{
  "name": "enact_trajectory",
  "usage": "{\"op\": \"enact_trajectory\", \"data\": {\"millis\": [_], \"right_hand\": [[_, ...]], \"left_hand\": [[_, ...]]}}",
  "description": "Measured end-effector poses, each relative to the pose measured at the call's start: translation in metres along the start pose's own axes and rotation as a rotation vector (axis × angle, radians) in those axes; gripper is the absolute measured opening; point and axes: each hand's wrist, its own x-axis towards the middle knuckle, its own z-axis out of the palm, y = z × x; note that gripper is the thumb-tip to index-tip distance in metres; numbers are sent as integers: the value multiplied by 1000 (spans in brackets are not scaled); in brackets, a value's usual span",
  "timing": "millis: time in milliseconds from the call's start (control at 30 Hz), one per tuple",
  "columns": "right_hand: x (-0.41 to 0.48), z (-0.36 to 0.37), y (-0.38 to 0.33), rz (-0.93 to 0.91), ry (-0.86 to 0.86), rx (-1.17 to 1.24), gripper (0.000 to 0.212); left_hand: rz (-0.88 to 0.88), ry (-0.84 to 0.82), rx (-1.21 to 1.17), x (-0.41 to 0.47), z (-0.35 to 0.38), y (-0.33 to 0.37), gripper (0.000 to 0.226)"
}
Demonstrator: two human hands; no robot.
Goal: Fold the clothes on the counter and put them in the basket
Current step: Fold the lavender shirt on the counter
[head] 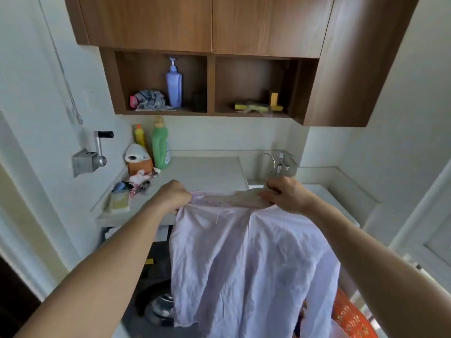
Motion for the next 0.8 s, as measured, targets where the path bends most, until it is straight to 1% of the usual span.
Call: {"op": "enact_trajectory", "data": {"millis": [100,167,300,367,400,467,533,567,600,633,667,700,733,767,800], "right_hand": [[36,9,31,57,12,-35,44],[63,16,46,47,44,-25,48],[125,32,71,63,119,4,42],[157,41,82,102,156,29,44],[172,48,89,124,173,38,46],[204,61,99,177,229,27,37],[234,73,110,204,402,66,23],[247,78,114,169,502,85,22],[260,81,115,85,566,84,24],[274,85,115,-35,564,64,23],[286,90,112,-155,478,61,19],[299,97,107,-246,329,67,16],[309,109,103,-283,137,62,14],[316,121,98,-284,-37,16,12],[325,134,97,-274,-132,-56,10]], "left_hand": [[25,-54,44,51,4,6,13],[39,-72,24,80,8,8,10],[21,-127,-42,133,12,11,17],[39,-160,-73,155,11,17,23],[55,-165,-106,166,11,21,22],[43,-130,-197,193,13,31,22],[21,-56,-260,221,16,44,29],[18,-32,-285,233,18,49,30],[27,-19,-301,245,20,54,33],[40,-16,-304,254,21,60,35],[61,-22,-298,263,24,62,33],[70,-31,-290,271,26,63,25],[76,-38,-281,279,27,64,19],[77,-41,-279,287,28,63,23],[75,-50,-275,297,28,59,33]]}}
